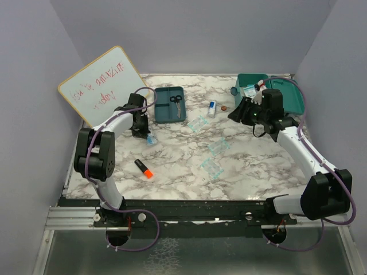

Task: Organize the medicine kit
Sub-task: Pick up the medical item at the center of the board.

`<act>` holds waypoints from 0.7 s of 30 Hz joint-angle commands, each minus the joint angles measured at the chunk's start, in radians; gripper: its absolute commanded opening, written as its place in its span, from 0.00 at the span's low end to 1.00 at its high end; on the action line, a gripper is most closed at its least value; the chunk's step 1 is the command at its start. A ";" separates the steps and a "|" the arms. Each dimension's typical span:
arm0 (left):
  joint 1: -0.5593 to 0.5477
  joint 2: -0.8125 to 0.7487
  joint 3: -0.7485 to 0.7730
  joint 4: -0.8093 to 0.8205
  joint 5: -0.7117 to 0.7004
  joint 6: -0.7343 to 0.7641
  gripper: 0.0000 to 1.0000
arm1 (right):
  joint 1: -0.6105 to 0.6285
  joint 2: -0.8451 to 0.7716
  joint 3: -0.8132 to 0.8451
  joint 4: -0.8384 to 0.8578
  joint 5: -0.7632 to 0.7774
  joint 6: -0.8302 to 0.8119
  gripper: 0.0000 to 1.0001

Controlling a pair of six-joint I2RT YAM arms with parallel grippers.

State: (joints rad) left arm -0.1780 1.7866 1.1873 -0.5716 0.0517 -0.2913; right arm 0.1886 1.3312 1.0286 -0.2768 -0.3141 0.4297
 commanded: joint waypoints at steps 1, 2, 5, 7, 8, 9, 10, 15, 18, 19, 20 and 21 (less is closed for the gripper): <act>-0.021 -0.066 -0.006 -0.005 0.112 -0.006 0.00 | 0.009 0.012 0.031 0.029 -0.037 0.027 0.46; -0.025 -0.074 -0.011 -0.004 0.120 -0.007 0.00 | 0.011 0.015 0.034 0.031 -0.038 0.031 0.46; -0.038 -0.101 -0.029 0.010 0.145 -0.020 0.00 | 0.028 0.027 0.045 0.035 -0.044 0.042 0.46; -0.048 -0.114 -0.035 0.020 0.168 -0.031 0.00 | 0.043 0.030 0.047 0.044 -0.049 0.055 0.46; -0.053 -0.122 -0.037 0.022 0.177 -0.035 0.00 | 0.052 0.031 0.046 0.050 -0.050 0.061 0.46; -0.059 -0.130 -0.038 0.024 0.185 -0.040 0.00 | 0.061 0.034 0.047 0.054 -0.052 0.068 0.46; -0.066 -0.141 -0.041 0.029 0.195 -0.043 0.00 | 0.073 0.038 0.049 0.059 -0.051 0.073 0.46; -0.102 -0.213 -0.050 0.064 0.258 -0.064 0.00 | 0.136 0.067 0.058 0.093 -0.071 0.103 0.46; -0.122 -0.267 -0.056 0.099 0.319 -0.081 0.00 | 0.175 0.082 0.045 0.149 -0.106 0.143 0.47; -0.129 -0.283 -0.058 0.113 0.341 -0.089 0.00 | 0.191 0.087 0.045 0.160 -0.105 0.154 0.48; -0.133 -0.302 -0.060 0.127 0.366 -0.097 0.00 | 0.211 0.094 0.046 0.166 -0.098 0.163 0.48; -0.137 -0.319 -0.065 0.141 0.385 -0.107 0.00 | 0.230 0.101 0.050 0.174 -0.094 0.170 0.49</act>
State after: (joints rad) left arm -0.2966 1.5547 1.1358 -0.5152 0.3092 -0.3561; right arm 0.3614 1.4075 1.0595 -0.1772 -0.3756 0.5465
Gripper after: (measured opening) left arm 0.003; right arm 0.479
